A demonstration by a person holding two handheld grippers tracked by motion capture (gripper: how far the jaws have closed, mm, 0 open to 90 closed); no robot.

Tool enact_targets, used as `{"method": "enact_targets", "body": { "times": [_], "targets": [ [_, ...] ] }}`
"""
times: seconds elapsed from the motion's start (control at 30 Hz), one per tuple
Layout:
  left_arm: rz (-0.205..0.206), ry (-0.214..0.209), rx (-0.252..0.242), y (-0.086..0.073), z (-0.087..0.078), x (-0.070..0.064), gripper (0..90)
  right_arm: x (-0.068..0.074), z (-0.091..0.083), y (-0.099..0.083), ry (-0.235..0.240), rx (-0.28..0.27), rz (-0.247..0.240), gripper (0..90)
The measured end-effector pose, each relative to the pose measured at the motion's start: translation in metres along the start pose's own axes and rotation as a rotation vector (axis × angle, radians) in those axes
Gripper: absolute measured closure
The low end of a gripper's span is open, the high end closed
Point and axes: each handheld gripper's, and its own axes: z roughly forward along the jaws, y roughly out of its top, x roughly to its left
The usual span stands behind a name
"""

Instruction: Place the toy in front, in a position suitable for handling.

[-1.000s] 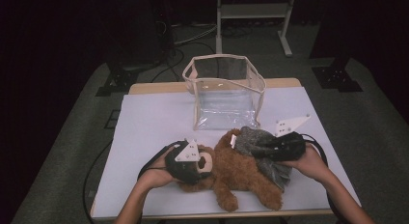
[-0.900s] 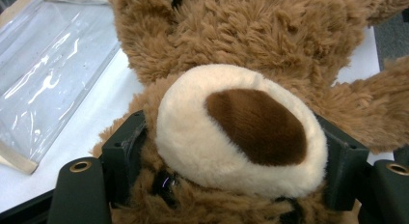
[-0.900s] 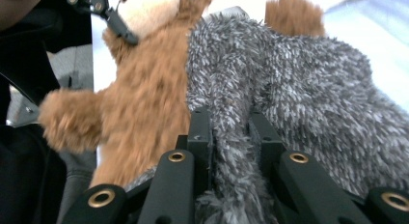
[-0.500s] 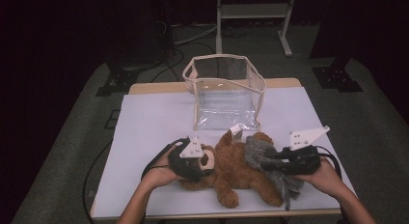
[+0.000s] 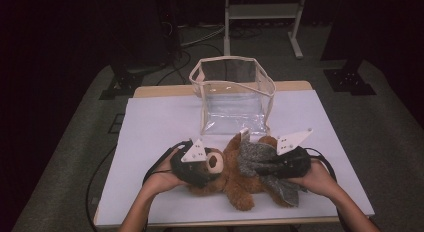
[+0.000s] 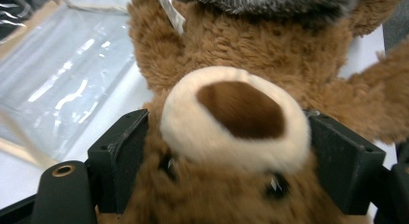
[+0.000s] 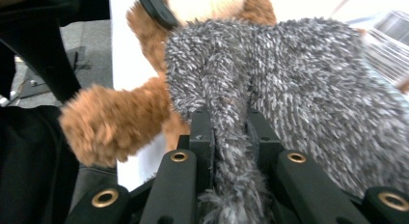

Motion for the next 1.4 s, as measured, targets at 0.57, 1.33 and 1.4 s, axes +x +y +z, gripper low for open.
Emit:
{"method": "enact_targets", "body": {
  "times": [0.57,1.33,1.4],
  "targets": [
    [-0.051,-0.022,-0.018,-0.007,0.003,0.003,35.8,0.026,0.006,0.053,0.048,0.009,-0.101,75.7],
    [-0.078,-0.053,-0.021,-0.008,-0.005,0.008,34.2,0.055,0.028,0.018,0.01,0.079,-0.161,52.1],
    [-0.073,-0.054,-0.017,-0.007,-0.005,0.008,34.3,0.057,0.027,0.022,-0.016,0.075,-0.18,51.0]
  ]
}}
